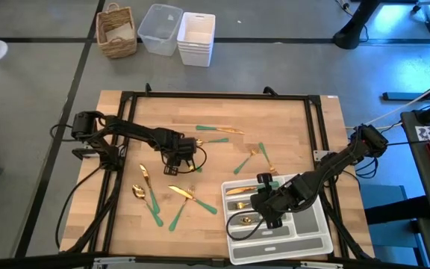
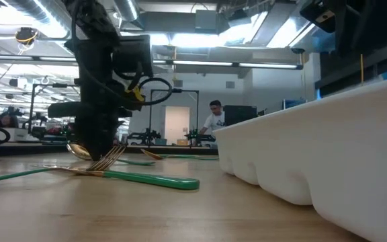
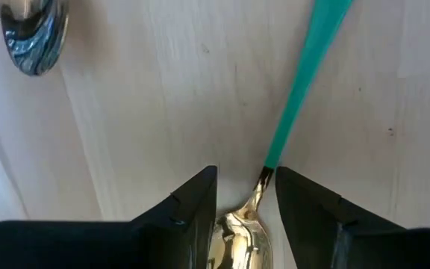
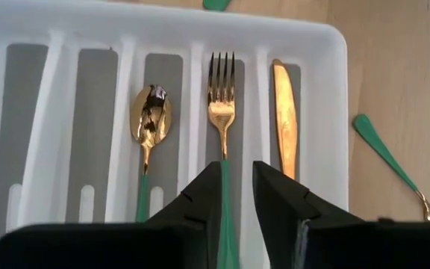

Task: Sort silverware
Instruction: Put the middle spoon into the silverware tray

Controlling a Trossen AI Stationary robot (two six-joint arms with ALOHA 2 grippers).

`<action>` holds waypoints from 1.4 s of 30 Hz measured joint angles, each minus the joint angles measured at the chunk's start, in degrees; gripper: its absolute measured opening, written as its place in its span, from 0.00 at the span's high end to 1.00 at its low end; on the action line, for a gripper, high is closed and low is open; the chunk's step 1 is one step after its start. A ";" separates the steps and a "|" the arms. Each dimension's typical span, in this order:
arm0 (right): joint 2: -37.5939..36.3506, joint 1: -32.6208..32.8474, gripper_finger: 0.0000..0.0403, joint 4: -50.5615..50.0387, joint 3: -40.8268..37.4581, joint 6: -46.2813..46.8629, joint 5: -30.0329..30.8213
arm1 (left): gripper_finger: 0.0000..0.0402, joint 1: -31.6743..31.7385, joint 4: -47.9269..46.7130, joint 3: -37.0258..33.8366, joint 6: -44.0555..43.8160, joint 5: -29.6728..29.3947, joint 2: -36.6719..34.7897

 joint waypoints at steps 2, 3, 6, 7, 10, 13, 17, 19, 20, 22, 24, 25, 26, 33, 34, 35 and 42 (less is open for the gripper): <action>-0.40 0.02 0.80 -0.94 0.01 0.00 -0.05 | 0.67 0.10 0.51 -0.49 0.11 0.68 -0.13; -0.88 0.00 0.80 -1.33 0.04 0.00 -0.09 | 0.68 0.23 0.91 -0.76 0.27 1.20 -0.18; -2.73 0.02 0.80 -2.98 0.09 0.00 0.35 | 0.72 0.55 2.13 -1.90 0.01 3.41 -0.31; -3.49 0.02 0.80 -3.30 0.11 0.00 0.72 | 0.74 0.58 2.32 -2.14 -0.20 3.80 -0.31; -5.94 0.02 0.80 -4.98 0.11 0.15 1.17 | 0.83 0.56 2.60 -2.51 -1.97 4.20 -0.28; -8.69 0.02 0.80 -7.15 0.13 0.24 3.08 | 0.93 0.52 2.55 -2.53 -4.62 4.68 -0.28; -12.35 0.02 0.80 -11.02 0.13 0.23 8.78 | 0.97 0.58 3.04 -2.58 -7.52 6.33 -0.26; -14.42 0.02 0.80 -12.69 0.13 0.26 11.87 | 0.97 0.52 3.38 -2.61 -8.88 6.60 -0.24; -15.43 0.02 0.80 -13.60 0.13 0.26 13.27 | 0.97 0.45 3.30 -2.42 -9.54 6.60 -0.20; -17.40 0.02 0.80 -14.91 0.13 0.31 15.49 | 0.98 0.47 2.75 -1.76 -10.99 6.70 -0.13; -19.45 0.02 0.80 -15.32 -0.05 0.35 17.34 | 0.99 0.45 2.57 -1.14 -12.82 7.02 -0.32; -20.56 0.02 0.80 -15.32 -0.45 0.37 17.98 | 0.98 0.43 3.01 -0.77 -13.07 7.48 -0.33; -21.62 0.02 0.80 -15.26 -1.00 0.37 18.52 | 0.98 0.40 4.54 -0.30 -13.14 9.03 -0.59; -27.92 0.02 0.80 -10.48 -9.50 1.72 20.17 | 0.99 -0.51 12.83 2.16 -16.67 20.77 -2.93; -28.67 0.02 0.80 -9.42 -11.25 2.22 20.17 | 0.99 -0.92 14.51 2.43 -17.68 21.69 -3.41; -29.37 0.02 0.80 -8.14 -13.19 2.70 20.17 | 0.99 -1.43 16.90 2.76 -19.07 22.44 -3.79; -32.42 0.02 0.80 4.86 -26.76 3.90 20.14 | 0.99 -7.65 43.13 2.97 -30.53 23.41 -2.89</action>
